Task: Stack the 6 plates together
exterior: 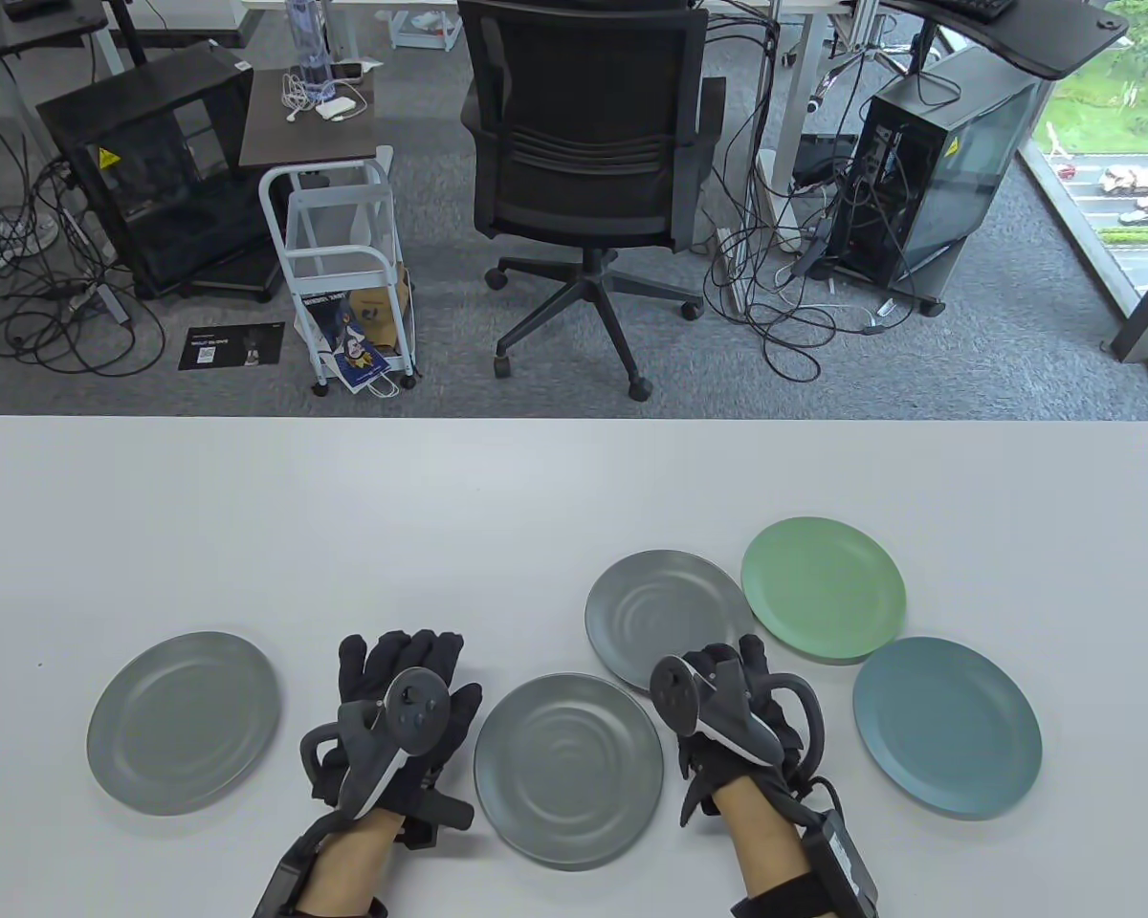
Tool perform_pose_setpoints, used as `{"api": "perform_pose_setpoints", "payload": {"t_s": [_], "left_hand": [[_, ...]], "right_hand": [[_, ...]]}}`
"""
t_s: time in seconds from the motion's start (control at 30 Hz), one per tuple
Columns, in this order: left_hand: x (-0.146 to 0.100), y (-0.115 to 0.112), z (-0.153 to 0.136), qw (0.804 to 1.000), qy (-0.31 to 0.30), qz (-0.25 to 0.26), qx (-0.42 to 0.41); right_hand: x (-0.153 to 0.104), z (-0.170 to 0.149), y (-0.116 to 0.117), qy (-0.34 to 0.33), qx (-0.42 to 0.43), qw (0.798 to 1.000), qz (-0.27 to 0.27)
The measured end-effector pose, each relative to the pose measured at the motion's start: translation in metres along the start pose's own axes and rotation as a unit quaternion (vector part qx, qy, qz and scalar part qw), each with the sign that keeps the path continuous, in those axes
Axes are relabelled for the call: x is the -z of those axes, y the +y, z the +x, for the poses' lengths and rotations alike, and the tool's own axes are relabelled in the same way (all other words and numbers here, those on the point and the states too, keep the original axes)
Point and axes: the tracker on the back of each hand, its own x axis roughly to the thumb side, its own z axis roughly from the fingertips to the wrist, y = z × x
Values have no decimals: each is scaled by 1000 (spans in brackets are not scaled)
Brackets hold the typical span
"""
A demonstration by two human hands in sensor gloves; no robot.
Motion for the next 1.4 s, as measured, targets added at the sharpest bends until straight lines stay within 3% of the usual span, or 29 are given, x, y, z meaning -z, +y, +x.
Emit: {"api": "perform_pose_setpoints", "payload": {"t_s": [0.4, 0.63, 1.03, 1.4], "left_hand": [[-1, 2, 0, 1000, -2, 9, -10], [2, 8, -6, 999, 36, 15, -29], [6, 12, -19, 986, 107, -12, -129], [6, 15, -30, 954, 157, -49, -251]], "right_hand": [[-6, -2, -6, 29, 0, 992, -120], [-13, -5, -13, 52, 5, 980, -194], [-25, 17, -29, -3, 58, 964, -258], [-31, 40, -34, -58, 72, 958, -271]]}}
